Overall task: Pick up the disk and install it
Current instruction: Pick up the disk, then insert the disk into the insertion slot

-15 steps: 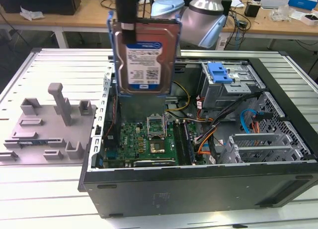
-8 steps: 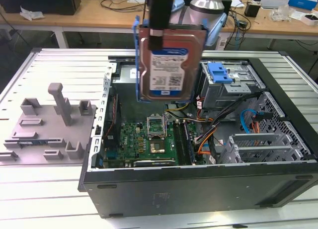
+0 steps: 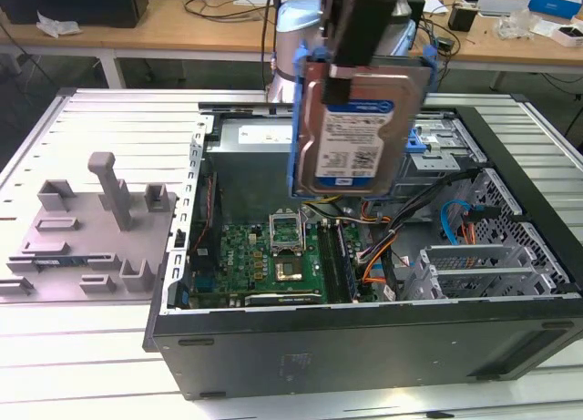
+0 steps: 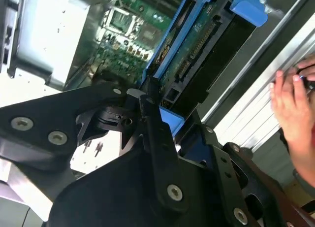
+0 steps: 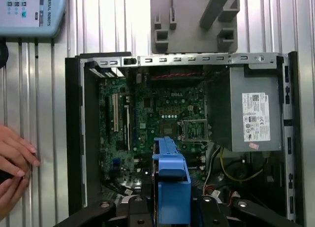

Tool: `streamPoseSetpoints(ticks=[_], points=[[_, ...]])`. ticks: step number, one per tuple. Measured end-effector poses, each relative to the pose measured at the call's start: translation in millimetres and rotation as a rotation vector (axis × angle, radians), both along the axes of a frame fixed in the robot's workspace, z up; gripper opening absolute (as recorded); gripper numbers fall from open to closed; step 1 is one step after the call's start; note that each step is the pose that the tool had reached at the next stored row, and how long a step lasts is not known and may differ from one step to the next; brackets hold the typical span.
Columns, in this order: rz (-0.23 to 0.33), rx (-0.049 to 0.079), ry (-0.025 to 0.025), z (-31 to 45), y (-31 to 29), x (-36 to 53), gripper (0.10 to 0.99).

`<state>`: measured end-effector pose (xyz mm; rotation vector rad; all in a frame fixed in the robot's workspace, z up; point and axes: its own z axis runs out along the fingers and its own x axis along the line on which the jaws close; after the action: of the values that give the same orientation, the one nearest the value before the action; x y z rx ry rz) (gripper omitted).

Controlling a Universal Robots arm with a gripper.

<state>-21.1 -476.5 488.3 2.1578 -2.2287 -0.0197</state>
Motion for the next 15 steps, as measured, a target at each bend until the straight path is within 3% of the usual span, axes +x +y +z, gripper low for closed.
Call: streamPoseSetpoints(ticks=[3, 15], points=[[0.0, 0.0, 0.0006, -0.1, -4.7, 9.9, 0.365], [0.0, 0.0, 0.0007, 0.0, -4.8, 10.0, 0.365]])
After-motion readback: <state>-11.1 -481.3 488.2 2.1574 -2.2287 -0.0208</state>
